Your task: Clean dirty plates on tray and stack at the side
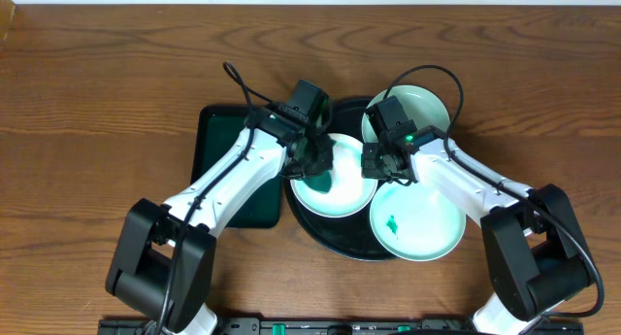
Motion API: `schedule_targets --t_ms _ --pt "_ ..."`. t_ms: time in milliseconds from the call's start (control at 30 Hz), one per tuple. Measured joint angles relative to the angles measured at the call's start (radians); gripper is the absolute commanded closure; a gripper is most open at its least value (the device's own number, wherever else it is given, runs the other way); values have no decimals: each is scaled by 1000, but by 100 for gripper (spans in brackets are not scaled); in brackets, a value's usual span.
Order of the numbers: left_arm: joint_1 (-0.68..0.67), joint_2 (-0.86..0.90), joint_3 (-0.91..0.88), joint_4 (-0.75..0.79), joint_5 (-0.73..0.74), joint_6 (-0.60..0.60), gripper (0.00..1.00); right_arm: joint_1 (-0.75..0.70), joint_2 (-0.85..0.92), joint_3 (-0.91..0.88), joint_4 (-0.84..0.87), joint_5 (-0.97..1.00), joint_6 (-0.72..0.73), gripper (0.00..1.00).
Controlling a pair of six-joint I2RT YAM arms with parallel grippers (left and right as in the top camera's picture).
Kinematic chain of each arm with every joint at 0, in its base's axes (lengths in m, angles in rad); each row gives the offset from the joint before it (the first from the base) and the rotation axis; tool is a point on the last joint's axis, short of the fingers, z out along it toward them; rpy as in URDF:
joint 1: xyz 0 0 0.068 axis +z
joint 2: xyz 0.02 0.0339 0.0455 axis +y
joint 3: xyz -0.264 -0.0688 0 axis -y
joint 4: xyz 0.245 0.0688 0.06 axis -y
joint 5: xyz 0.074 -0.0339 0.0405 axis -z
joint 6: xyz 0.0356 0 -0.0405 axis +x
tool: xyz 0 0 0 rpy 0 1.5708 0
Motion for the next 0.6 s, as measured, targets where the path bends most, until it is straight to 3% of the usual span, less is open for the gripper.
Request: schedule_targets --t_ms 167,600 --pt "0 18 0 -10 -95 0 93 0 0 0 0 0 0 99" --pt "-1 148 -5 53 -129 0 93 0 0 0 0 0 0 99"
